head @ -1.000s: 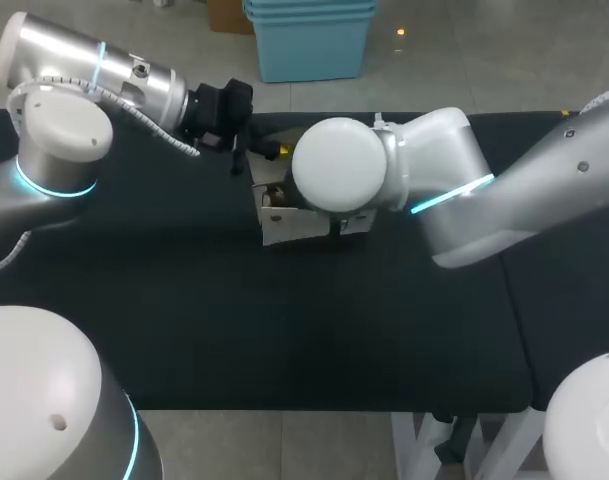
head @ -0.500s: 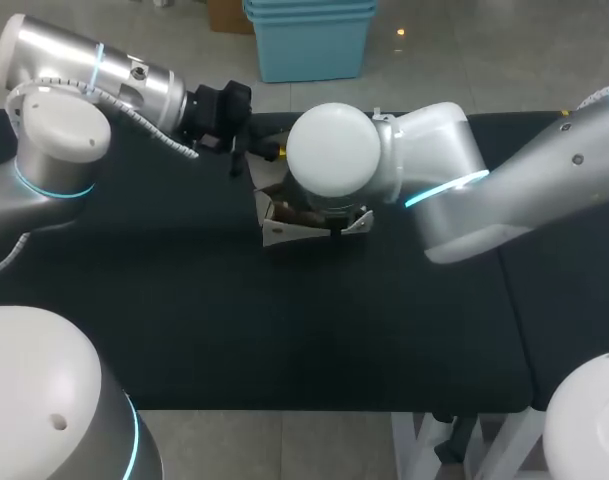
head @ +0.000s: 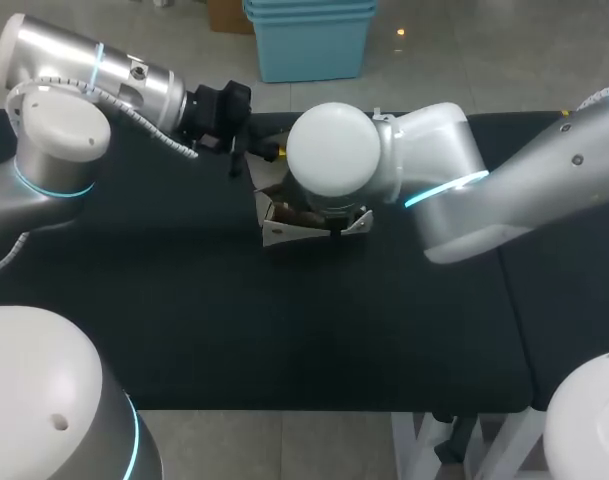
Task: Pick up the bag, open it, inspect its contents, close it, and place it on the opposite side
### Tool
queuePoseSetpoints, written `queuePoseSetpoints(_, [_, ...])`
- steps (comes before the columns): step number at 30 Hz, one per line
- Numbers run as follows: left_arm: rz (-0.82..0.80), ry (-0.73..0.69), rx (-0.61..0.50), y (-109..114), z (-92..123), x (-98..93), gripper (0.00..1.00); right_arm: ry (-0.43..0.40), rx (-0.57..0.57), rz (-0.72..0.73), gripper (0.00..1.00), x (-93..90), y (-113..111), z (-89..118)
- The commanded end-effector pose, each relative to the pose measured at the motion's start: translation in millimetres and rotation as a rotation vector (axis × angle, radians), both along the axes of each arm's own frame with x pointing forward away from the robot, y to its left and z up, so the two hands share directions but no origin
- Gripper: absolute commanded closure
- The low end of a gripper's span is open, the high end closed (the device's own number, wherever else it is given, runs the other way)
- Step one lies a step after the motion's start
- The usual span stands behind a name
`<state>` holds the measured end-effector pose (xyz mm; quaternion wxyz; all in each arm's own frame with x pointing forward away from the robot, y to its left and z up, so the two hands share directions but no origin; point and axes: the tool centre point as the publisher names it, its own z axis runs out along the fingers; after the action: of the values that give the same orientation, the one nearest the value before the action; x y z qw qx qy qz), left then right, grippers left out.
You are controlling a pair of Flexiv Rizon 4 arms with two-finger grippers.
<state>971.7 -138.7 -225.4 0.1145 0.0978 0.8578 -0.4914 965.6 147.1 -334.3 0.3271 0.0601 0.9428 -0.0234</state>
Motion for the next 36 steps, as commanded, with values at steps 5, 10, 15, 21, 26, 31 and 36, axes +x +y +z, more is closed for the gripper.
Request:
queuePoseSetpoints(5, [-0.003,-0.001,-0.006,7,2,-1.0,1.00,-0.007,-0.002,-0.001,0.00,3.3,-4,-12])
queuePoseSetpoints(10, [-0.003,-0.001,-0.006,7,2,-1.0,1.00,-0.009,-0.001,-0.001,0.00,3.4,-4,-11])
queuePoseSetpoints(15, [-0.003,-0.001,-0.006,7,2,-1.0,1.00,-0.014,0.000,-0.002,0.00,4.3,-4,-9])
queuePoseSetpoints(21, [-0.003,-0.001,-0.006,7,2,-1.0,1.00,-0.020,0.003,0.000,0.00,4.4,-3,-7])
queuePoseSetpoints(26, [-0.003,-0.001,-0.006,7,2,-1.0,1.00,-0.032,0.009,-0.003,0.11,5.3,-1,-4])
queuePoseSetpoints(31, [-0.003,-0.001,-0.006,7,2,-1.0,1.00,-0.089,0.039,-0.017,0.64,5.5,1,10])
queuePoseSetpoints(36, [-0.003,-0.001,-0.006,7,2,-1.0,1.00,-0.150,0.055,-0.026,0.99,3.8,2,29])
